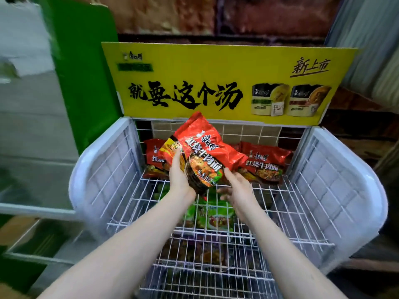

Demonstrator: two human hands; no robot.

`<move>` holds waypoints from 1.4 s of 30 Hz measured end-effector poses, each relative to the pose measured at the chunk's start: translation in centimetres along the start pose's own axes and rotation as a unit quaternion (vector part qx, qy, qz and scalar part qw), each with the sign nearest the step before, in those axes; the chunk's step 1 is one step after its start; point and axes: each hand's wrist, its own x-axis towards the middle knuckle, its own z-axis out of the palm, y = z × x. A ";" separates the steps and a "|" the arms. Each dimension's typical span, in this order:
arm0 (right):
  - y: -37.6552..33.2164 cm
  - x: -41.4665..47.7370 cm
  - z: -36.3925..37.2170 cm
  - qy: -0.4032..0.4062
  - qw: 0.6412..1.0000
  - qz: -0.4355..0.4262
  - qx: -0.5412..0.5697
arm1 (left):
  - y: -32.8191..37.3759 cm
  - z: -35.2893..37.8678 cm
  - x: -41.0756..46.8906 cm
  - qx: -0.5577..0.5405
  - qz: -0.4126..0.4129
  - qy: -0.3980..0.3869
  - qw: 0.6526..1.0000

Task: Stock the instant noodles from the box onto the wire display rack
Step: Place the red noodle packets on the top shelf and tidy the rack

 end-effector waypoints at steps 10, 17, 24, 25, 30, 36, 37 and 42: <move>1.3 -4.2 6.1 0.013 0.998 -0.049 0.030 | 5.4 -4.7 -4.3 0.081 0.011 -0.002 0.997; 2.0 -3.7 8.7 0.036 0.997 -0.066 -0.036 | 8.4 -8.0 -4.1 0.035 -0.095 0.071 0.992; 3.1 -0.1 10.5 0.043 0.991 -0.052 -0.115 | 8.7 -9.9 -1.5 0.016 -0.117 0.092 0.989; 3.5 0.7 10.8 0.044 0.990 -0.047 -0.122 | 8.6 -10.2 -0.9 0.021 -0.125 0.099 0.987; 4.8 3.8 11.3 0.064 0.990 -0.028 -0.121 | 7.8 -11.4 2.3 0.021 -0.153 0.138 0.978; 5.6 7.0 11.7 0.045 0.996 0.018 -0.072 | 6.4 -11.6 6.1 -0.040 -0.140 0.141 0.979; 5.8 7.4 11.7 0.046 0.997 0.023 -0.060 | 6.2 -11.6 6.5 -0.047 -0.139 0.140 0.979; 6.6 8.4 11.1 0.033 0.998 0.038 -0.047 | 5.3 -11.6 7.7 -0.076 -0.135 0.152 0.976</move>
